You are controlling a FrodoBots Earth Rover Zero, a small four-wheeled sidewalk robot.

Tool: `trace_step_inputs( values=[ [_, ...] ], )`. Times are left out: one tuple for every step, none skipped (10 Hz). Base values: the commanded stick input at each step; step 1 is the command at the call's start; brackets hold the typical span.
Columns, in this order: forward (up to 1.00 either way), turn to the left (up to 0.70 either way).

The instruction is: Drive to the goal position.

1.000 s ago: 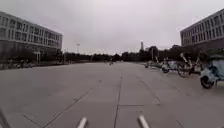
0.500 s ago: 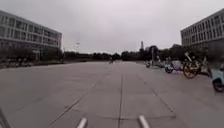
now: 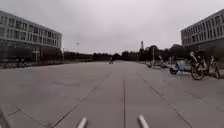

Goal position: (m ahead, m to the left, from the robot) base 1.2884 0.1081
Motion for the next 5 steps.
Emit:
trace_step_inputs(
  values=[
    [0.7, 0.0],
    [0.7, 0.0],
    [0.7, 0.0],
    [0.7, 0.0],
    [0.7, 0.0]
  ],
)
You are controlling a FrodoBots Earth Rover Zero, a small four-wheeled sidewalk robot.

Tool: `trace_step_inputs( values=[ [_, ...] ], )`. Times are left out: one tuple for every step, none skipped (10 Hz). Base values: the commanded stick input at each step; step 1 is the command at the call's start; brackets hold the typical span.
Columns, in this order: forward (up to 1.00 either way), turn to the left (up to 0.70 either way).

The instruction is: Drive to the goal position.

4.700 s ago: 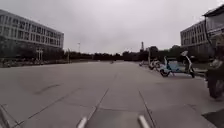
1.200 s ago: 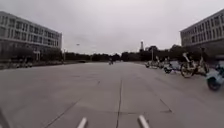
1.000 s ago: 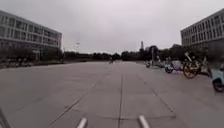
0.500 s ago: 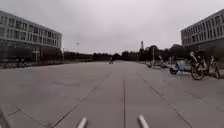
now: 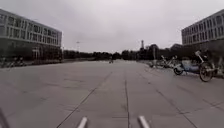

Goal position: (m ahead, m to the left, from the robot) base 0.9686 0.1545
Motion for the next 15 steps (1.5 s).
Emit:
trace_step_inputs(
  values=[
    [0.7, 0.0],
    [0.7, 0.0],
    [0.7, 0.0],
    [0.7, 0.0],
    [0.7, -0.22],
    [0.7, -0.35],
    [0.7, -0.35],
    [0.7, -0.2],
    [0.7, -0.02],
    [0.7, 0.0],
    [0.7, 0.0],
    [0.7, 0.0],
    [0.7, 0.0],
    [0.7, 0.0],
    [0.7, 0.0]
  ],
)
